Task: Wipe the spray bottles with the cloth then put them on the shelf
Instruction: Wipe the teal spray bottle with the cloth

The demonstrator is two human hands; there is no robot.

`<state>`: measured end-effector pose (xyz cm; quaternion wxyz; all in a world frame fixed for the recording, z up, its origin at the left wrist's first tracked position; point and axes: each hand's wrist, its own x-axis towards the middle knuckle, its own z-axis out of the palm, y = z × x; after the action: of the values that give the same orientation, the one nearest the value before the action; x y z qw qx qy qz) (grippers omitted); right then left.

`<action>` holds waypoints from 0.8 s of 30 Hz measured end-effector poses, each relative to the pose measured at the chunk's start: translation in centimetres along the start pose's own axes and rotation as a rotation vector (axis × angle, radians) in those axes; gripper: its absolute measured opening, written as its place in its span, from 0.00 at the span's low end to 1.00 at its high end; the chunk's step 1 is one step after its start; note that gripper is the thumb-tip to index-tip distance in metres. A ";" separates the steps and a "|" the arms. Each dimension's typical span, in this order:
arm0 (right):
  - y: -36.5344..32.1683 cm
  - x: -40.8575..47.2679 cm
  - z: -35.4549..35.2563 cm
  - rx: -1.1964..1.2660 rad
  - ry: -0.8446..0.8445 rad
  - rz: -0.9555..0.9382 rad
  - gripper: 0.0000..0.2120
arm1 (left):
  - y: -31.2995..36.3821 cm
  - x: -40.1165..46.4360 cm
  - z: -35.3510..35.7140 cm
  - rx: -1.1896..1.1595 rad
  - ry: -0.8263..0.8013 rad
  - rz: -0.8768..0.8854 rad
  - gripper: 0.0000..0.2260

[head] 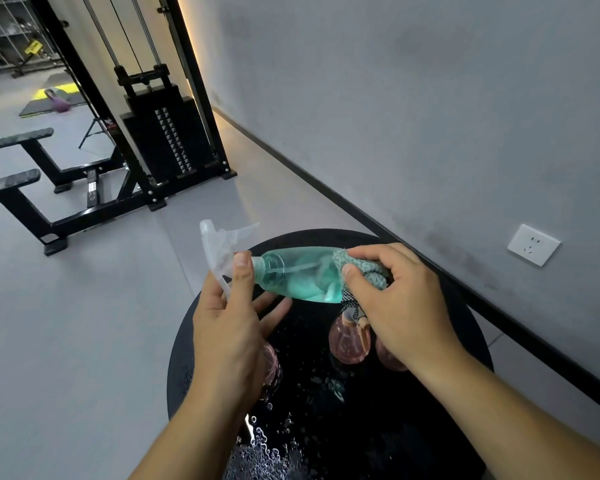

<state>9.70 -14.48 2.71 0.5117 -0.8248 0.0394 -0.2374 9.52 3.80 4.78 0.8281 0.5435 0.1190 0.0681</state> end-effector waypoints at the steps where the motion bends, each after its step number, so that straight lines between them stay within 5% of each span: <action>1: 0.1 0.2 -0.1 -0.002 0.012 0.022 0.06 | 0.1 0.0 0.0 -0.005 -0.001 -0.006 0.15; 18: 0.0 0.0 -0.2 -0.009 -0.042 0.048 0.08 | -0.7 -0.2 0.2 0.078 -0.108 0.063 0.17; 24: 1.1 1.1 -0.5 -0.038 0.006 0.200 0.06 | -0.7 -0.4 0.2 0.093 -0.100 0.104 0.15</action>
<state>10.61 -15.75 2.36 0.5171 -0.8255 0.1276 -0.1869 9.23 3.23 4.23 0.8022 0.5896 0.0520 0.0780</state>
